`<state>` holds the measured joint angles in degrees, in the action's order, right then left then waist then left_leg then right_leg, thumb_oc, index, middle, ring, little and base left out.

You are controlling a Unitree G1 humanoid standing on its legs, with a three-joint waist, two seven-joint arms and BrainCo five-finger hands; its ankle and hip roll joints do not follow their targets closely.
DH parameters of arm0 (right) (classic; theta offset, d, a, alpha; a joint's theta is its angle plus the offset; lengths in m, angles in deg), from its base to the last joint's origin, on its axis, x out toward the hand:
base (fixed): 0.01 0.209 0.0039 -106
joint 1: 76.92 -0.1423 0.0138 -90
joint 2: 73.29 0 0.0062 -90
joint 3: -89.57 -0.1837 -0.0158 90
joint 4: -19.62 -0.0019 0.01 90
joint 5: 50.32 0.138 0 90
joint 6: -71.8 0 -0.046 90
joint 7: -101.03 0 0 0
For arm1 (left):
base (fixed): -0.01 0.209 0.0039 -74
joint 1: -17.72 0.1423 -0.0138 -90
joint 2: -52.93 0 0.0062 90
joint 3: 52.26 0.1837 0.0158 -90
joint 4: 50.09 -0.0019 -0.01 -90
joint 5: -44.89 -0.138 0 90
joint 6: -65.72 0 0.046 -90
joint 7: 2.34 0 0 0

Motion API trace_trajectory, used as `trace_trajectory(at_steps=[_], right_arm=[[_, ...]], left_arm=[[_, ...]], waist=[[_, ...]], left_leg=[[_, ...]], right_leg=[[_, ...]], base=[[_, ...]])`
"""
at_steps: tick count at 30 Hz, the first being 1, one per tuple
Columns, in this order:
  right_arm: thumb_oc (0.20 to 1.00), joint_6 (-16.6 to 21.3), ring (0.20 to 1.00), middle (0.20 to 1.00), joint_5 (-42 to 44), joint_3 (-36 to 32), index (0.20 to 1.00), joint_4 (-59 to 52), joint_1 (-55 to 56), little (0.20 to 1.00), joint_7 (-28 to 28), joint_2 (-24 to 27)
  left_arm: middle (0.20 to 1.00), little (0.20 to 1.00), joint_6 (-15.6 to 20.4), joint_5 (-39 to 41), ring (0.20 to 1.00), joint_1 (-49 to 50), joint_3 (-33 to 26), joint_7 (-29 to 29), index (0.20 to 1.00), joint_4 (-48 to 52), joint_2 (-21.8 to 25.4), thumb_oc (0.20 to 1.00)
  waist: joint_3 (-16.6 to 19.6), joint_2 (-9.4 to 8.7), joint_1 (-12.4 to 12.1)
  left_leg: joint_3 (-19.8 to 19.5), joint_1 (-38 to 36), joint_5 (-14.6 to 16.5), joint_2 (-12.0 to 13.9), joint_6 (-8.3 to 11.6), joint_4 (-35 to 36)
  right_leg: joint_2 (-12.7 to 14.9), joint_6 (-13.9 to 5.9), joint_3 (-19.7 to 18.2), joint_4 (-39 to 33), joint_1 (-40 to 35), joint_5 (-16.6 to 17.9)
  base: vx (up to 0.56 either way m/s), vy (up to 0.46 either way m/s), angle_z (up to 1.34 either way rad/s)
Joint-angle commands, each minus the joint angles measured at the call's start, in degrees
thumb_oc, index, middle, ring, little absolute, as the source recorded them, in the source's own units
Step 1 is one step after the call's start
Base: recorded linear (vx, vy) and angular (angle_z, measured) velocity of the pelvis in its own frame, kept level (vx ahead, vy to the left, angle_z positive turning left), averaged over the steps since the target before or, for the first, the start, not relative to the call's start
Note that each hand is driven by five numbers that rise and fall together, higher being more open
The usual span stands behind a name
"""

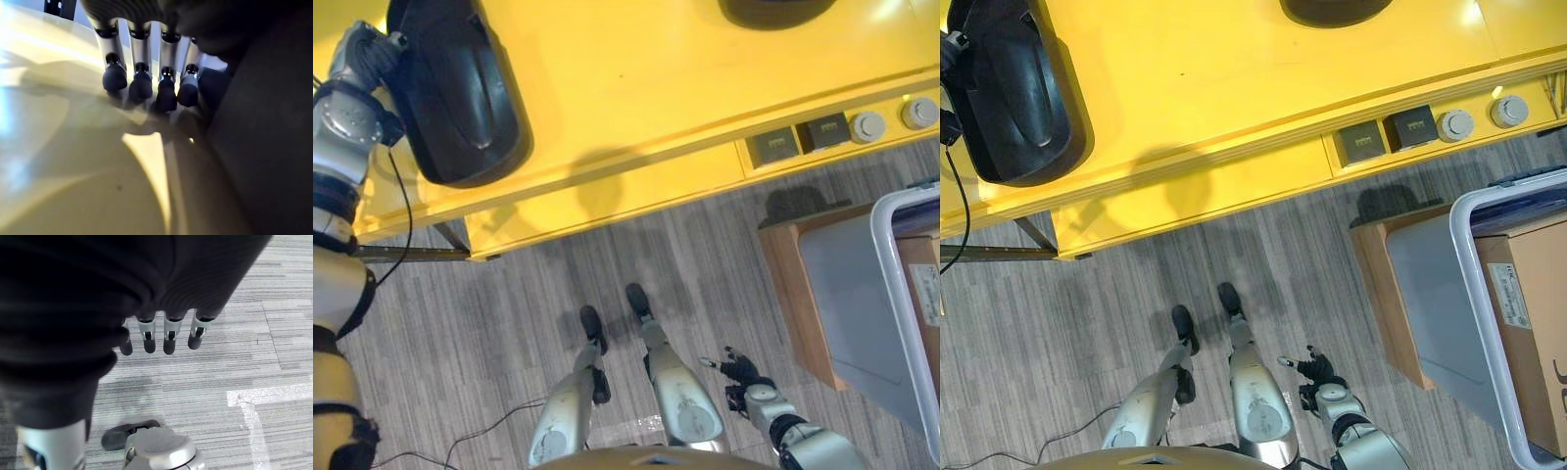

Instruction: Move parts from the plastic box to the shelf.

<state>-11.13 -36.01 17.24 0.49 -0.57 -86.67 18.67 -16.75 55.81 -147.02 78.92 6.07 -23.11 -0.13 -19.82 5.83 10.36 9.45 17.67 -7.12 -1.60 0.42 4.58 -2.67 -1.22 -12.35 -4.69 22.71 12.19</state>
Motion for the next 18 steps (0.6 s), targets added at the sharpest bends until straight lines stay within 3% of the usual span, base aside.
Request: trace_trajectory(at_steps=[1,10,18], right_arm=[[1.0,-0.49,1.0,1.0,1.88,0.23,1.0,3.34,3.25,1.0,0.03,1.36],[1.0,-0.85,1.0,1.0,1.72,0.8,1.0,4.16,2.85,1.0,-0.79,1.04],[1.0,-1.5,1.0,1.0,0.73,0.42,1.0,5.03,4.05,1.0,-0.77,0.54]], left_arm=[[1.0,1.0,1.4,-2.07,1.0,-4.84,1.64,1.74,1.0,-2.77,-0.99,1.0],[1.0,1.0,0.34,-4.14,1.0,-4.31,-1.93,7.44,1.0,-4.38,-4.32,1.0],[1.0,1.0,-0.56,-5.54,1.0,-2.67,-5.81,12.58,1.0,-3.28,-7.55,1.0]], waist=[[3.38,2.03,0.29],[4.06,1.92,0.28],[6.88,1.21,0.25]], left_leg=[[-4.99,-0.62,0.55,5.08,5.3,0.42],[-5.27,-2.4,0.83,5.44,5.24,0.42],[-5.31,-6.98,2.3,5.74,4.99,0.42]], right_leg=[[3.18,-6.09,-2.21,-0.31,-2.81,-5.47],[3.03,-5.69,-1.73,-0.31,-4.81,-6.29],[3.51,-5.54,-0.64,-0.31,-9.49,-7.67]], base=[[0.0,0.0,0.0],[0.0,0.0,0.0],[0.03,0.012,0.02]])
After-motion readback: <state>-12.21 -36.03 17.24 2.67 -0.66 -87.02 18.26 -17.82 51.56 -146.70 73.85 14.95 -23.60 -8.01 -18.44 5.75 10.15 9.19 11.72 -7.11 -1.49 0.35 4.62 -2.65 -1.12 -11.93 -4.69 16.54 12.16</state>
